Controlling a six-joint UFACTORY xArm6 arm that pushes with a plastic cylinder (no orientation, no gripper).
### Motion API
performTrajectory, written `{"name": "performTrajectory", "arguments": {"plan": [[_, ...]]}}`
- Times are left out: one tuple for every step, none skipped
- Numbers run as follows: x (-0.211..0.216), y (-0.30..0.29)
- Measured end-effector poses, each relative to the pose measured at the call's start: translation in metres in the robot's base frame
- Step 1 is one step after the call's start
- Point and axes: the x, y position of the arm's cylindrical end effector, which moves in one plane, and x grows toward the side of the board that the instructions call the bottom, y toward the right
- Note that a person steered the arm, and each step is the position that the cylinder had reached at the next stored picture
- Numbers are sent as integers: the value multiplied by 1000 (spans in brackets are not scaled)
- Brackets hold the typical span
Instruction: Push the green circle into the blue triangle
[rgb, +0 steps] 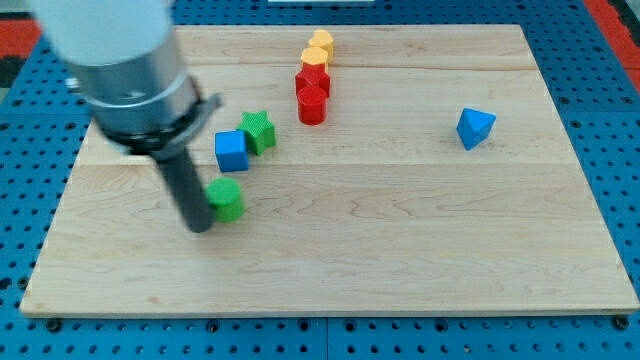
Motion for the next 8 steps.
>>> {"name": "performTrajectory", "arguments": {"plan": [[-27,46],[-28,23],[-55,51],[-62,66],[-64,32],[-93,54],[-103,113],[-108,188]]}}
